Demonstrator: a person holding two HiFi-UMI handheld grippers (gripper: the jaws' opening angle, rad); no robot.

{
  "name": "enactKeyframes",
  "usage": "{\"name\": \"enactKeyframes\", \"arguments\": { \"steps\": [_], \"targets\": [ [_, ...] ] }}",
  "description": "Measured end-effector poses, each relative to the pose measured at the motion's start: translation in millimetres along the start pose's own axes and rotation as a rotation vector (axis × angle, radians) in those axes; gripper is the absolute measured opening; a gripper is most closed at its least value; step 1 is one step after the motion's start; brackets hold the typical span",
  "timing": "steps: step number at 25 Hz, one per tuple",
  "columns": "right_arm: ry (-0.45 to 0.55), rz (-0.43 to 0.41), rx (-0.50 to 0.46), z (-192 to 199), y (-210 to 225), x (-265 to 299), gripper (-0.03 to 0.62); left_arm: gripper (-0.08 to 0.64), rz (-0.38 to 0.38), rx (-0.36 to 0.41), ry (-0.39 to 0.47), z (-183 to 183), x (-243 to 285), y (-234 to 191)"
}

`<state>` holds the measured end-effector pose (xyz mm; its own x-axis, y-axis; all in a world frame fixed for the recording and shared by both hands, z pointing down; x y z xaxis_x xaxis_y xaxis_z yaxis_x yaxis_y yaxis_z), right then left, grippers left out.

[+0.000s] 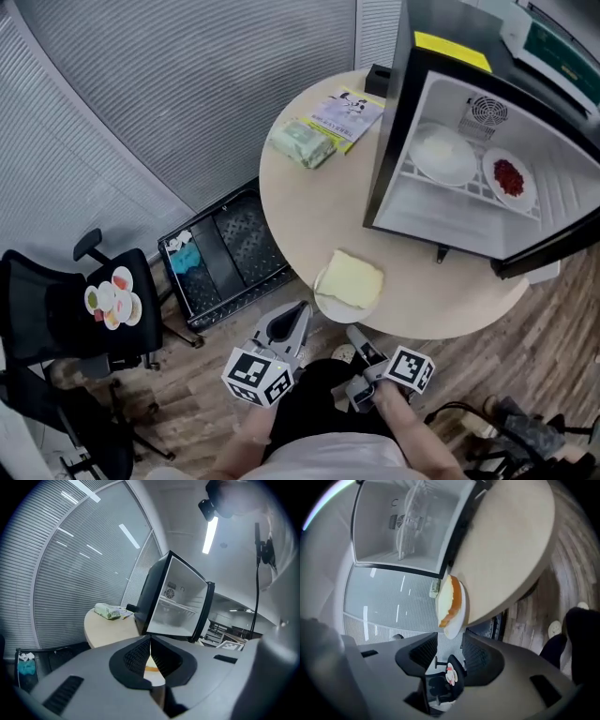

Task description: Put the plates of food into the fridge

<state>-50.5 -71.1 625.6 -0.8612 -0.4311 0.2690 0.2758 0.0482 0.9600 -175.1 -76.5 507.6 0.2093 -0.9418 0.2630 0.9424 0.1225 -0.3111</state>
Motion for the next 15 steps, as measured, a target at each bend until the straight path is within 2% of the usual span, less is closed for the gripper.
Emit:
{"name": "enactKeyframes", "arguments": {
  "steps": [4,8,12,13,14,15],
  "targets": [
    [0.021,-0.022,0.084,10.9,7.6,23.7,0.147,0.005,-0.031,-0.025,-0.018,12.9,-12.9,-8.1],
    [0.096,-0.022,0.158,10.2,15.5,39.2,0.147,0.005,-0.05,-0.051,-0.018,20.7,-22.3,-14.9],
    [0.177,-0.049,0.174,1.6,19.5,43.7,0.146,0.005,-0.067,-0.063,-0.031,28.9,-28.8,-18.8],
    [0.186,-0.044,0.181,0.5,21.8,44.3,0.132,0.005,-0.067,-0.06,-0.039,31.1,-29.6,-19.1],
    [0.189,-0.042,0.184,-0.3,22.8,44.9,0.078,0.005,-0.065,-0.057,-0.047,33.0,-29.7,-18.6],
    [0.189,-0.046,0.178,-1.2,22.0,45.2,0.061,0.005,-0.059,-0.055,-0.053,34.6,-29.3,-17.4]
  ]
}}
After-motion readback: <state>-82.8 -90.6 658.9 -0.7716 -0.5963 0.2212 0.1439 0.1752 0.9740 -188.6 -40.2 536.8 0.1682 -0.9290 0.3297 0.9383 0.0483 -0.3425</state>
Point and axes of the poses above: the fingertips, and each gripper's own axes: x forward along the fingers, y to its right, z out of its underside, the point moved 1 cm from there along -x, backward along the fingers, and after that the axes turned 5 degrees about -z, right-handed, at the moved point
